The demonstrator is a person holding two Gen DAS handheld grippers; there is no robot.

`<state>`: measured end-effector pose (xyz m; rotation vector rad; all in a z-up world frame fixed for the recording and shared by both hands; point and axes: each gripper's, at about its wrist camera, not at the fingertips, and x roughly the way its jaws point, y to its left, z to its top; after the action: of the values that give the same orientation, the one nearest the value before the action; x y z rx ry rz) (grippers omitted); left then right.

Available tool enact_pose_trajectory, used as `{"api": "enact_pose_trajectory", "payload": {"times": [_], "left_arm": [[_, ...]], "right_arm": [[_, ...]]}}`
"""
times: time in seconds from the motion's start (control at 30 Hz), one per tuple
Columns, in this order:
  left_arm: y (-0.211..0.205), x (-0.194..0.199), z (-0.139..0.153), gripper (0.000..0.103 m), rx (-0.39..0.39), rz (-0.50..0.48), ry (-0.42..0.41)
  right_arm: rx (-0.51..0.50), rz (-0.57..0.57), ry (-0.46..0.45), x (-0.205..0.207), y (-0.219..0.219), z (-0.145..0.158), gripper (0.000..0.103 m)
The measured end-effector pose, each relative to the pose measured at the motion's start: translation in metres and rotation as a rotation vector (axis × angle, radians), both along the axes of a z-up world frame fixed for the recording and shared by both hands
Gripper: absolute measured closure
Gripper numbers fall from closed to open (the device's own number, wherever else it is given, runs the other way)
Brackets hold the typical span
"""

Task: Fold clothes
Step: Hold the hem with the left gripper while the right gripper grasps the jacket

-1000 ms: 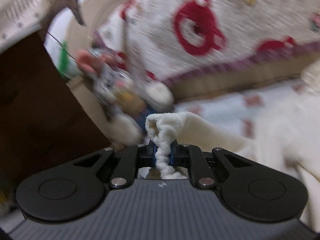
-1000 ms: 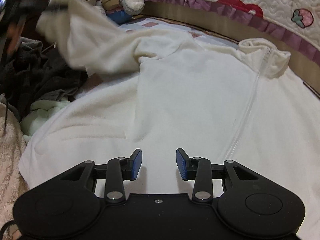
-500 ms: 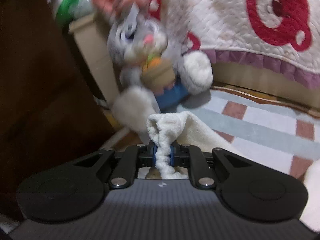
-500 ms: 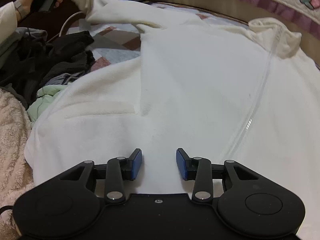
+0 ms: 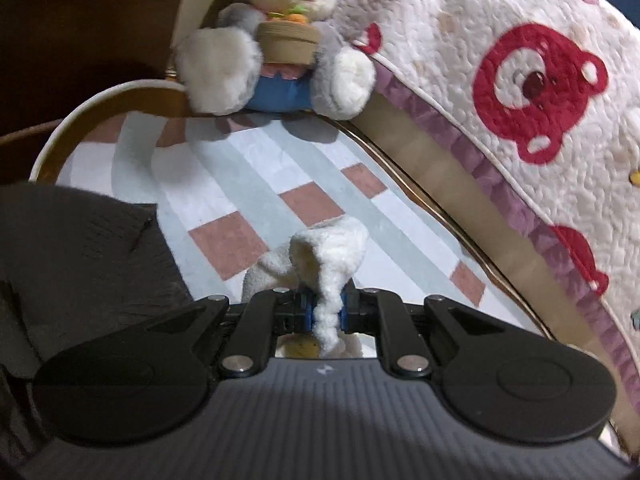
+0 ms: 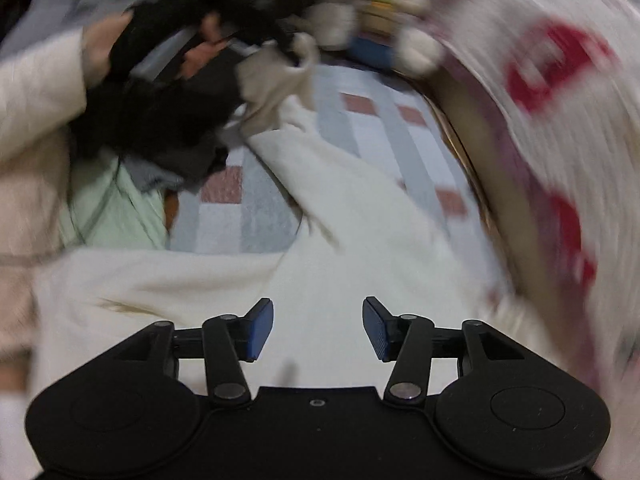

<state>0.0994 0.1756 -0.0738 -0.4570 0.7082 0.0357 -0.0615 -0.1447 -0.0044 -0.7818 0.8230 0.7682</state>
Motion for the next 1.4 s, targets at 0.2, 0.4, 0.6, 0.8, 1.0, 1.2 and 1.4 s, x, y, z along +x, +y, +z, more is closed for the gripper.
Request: {"api": "enact_pose_trajectory", "payload": {"times": [0.2, 0.4, 0.6, 0.8, 1.0, 1.2, 1.4], "left_arm": [[0.008, 0.014, -0.011, 0.092, 0.064, -0.055, -0.007], [0.009, 0.025, -0.016, 0.092, 0.05, -0.087, -0.017], [0.012, 0.034, -0.022, 0.092, 0.062, -0.125, -0.022], [0.023, 0.032, -0.02, 0.092, 0.051, -0.102, -0.054], [0.047, 0.021, -0.004, 0.092, 0.056, 0.031, -0.129], [0.056, 0.023, -0.005, 0.092, 0.084, 0.106, -0.085], [0.055, 0.02, -0.002, 0.092, 0.086, 0.141, -0.088]], "right_arm": [[-0.062, 0.277, -0.045, 0.054, 0.086, -0.03, 0.049], [-0.084, 0.438, -0.166, 0.086, 0.147, -0.092, 0.049], [-0.111, 0.422, -0.28, 0.128, 0.176, -0.141, 0.04], [-0.004, 0.348, -0.088, 0.162, 0.17, -0.135, 0.081], [0.265, 0.212, 0.045, 0.179, 0.124, -0.09, 0.082], [0.482, -0.045, 0.153, 0.211, 0.079, -0.08, 0.082], [0.637, -0.18, 0.255, 0.213, 0.058, -0.088, 0.079]]}}
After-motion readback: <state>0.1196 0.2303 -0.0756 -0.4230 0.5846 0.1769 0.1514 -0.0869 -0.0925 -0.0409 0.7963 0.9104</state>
